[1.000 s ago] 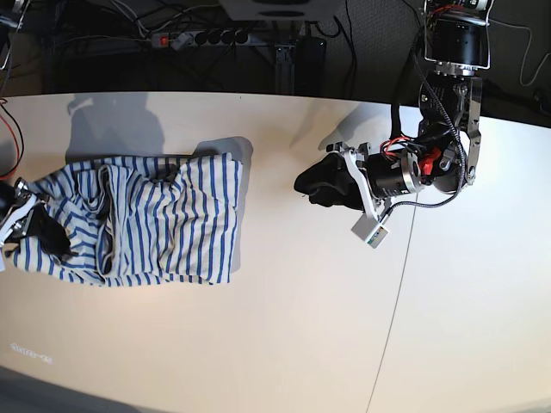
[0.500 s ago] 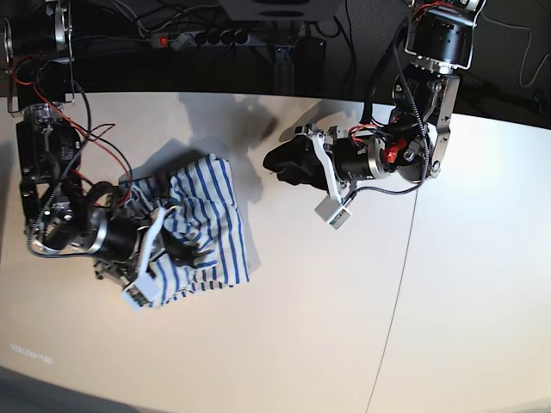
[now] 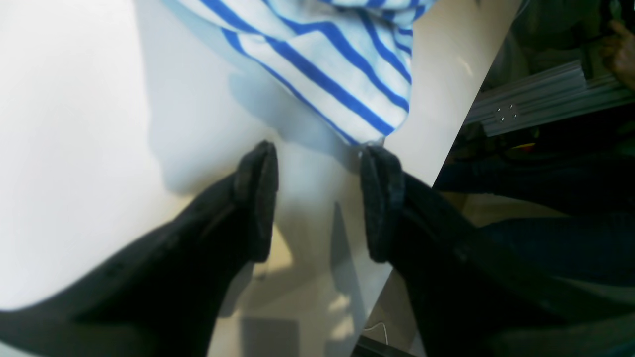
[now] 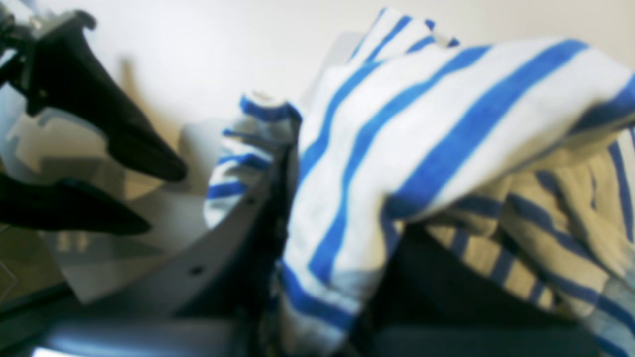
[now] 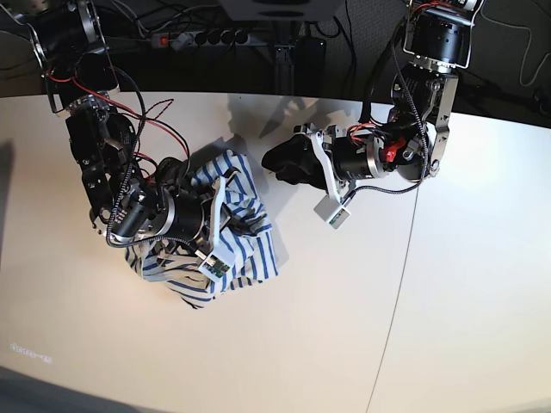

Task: Fold the T-shirt properly
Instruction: 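Drag the held end with the right gripper over the folded bundle, then press and tuck the bundle edges with the right gripper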

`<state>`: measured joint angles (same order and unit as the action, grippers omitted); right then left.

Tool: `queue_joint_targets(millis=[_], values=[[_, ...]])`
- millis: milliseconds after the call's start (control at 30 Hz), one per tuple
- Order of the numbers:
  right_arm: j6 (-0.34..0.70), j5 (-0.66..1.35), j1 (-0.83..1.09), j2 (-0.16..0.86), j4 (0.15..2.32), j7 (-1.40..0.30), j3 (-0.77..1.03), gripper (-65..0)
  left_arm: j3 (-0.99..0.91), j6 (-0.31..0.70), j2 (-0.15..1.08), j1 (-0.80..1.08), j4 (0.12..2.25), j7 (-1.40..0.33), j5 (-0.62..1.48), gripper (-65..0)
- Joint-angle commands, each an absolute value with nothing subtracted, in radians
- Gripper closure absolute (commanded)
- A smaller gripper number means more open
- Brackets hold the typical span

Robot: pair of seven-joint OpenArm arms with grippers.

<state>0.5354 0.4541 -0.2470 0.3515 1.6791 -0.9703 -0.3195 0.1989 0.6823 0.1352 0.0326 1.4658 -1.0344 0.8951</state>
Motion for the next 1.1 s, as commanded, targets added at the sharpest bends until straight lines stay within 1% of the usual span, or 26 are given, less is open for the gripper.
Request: queue_joint_targets(millis=[0, 33, 67, 100, 133, 400, 600, 800, 967, 1067], values=[[0.572, 0.470, -0.268, 0.348, 1.687, -0.946, -0.315, -14.4, 0.197, 0.698, 0.134, 0.017, 1.481, -1.017, 0.916, -30.3], [0.572, 0.480, -0.268, 0.345, 1.681, -0.945, -0.315, -23.4, 0.197, 0.698, 0.134, 0.017, 1.481, -1.017, 0.916, -30.3], [0.572, 0.498, -0.269, 0.341, 1.675, -0.945, -0.315, -30.3, 0.197, 0.698, 0.134, 0.017, 1.481, -1.017, 0.916, -30.3], [0.572, 0.518, -0.269, 0.338, 1.673, -0.946, -0.315, -35.0, 0.197, 0.698, 0.134, 0.017, 1.481, -1.017, 0.916, -30.3], [0.572, 0.540, -0.268, 0.334, 1.673, -0.947, -0.315, -37.0, 0.197, 0.698, 0.134, 0.017, 1.481, -1.017, 0.916, -30.3], [0.572, 0.718, -0.275, 0.304, 1.674, -0.947, -0.315, -37.1, 0.197, 0.698, 0.134, 0.017, 1.481, -1.017, 0.916, -30.3], [0.572, 0.717, -0.293, 0.248, 1.682, -0.950, -0.315, -37.0, 0.197, 0.698, 0.134, 0.017, 1.481, -1.021, 0.918, -30.3], [0.572, 0.622, -0.290, 0.230, 1.682, -0.950, -0.315, -37.1, 0.197, 0.698, 0.134, 0.017, 1.481, -1.029, 0.942, -30.3], [0.573, 0.436, -0.290, 0.231, 1.682, -0.950, -0.315, -37.1, 0.197, 0.698, 0.134, 0.016, 1.481, -1.040, 0.973, -30.3], [0.573, 0.374, -0.307, 0.259, 1.682, -0.946, -0.354, -37.1, 0.185, 0.698, 0.134, 0.017, 1.481, -1.052, 0.973, -30.3]])
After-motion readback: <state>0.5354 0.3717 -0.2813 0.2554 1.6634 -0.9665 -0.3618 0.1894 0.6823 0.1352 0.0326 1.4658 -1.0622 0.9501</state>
